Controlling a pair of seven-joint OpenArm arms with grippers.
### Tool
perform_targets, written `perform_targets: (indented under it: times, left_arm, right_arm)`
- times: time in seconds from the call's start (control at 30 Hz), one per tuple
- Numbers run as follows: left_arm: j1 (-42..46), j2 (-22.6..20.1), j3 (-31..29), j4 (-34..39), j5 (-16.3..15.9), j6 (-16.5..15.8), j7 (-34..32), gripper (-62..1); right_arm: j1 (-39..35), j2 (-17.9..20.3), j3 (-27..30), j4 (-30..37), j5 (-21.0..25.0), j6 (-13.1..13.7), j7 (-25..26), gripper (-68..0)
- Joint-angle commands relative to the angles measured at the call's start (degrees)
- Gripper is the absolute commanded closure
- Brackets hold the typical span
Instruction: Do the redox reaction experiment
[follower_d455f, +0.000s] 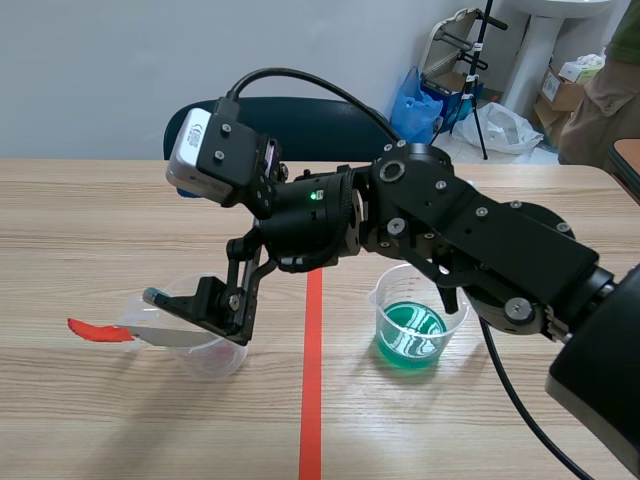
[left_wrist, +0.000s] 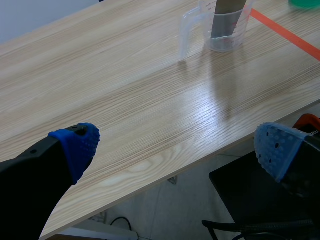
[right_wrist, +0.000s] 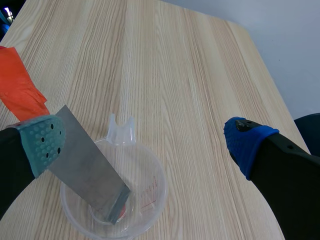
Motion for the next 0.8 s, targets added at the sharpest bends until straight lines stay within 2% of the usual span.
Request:
perform_targets:
  times: [0.0,0.13,0.3,0.57,0.77]
  left_arm:
    - [0.1,0.3,-0.2,0.6,-0.4,-0.1,-0.8,-62.3]
    - [0.1,0.3,-0.2,0.6,-0.4,-0.1,-0.8,-62.3]
    - [0.1,0.3,-0.2,0.6,-0.4,-0.1,-0.8,-62.3]
    - [0.1,0.3,-0.2,0.6,-0.4,-0.1,-0.8,-62.3]
    - [0.1,0.3,-0.2,0.6,-0.4,-0.2,-0.8,-62.3]
  right_arm:
    - [-0.2,0.2,0.5,0.9,1.7,0.3,1.0,-67.9]
    - [-3.7,2.7,3.3,4.5,3.8,-0.5,1.1,-67.9]
    - [-10.1,6.9,8.9,13.3,4.2,-0.7,0.2,-67.9]
    - [-21.9,12.9,19.9,27.1,12.8,-0.7,-8.0,-67.9]
    - [-30.8,15.3,28.3,35.1,14.3,-2.9,-8.2,-67.9]
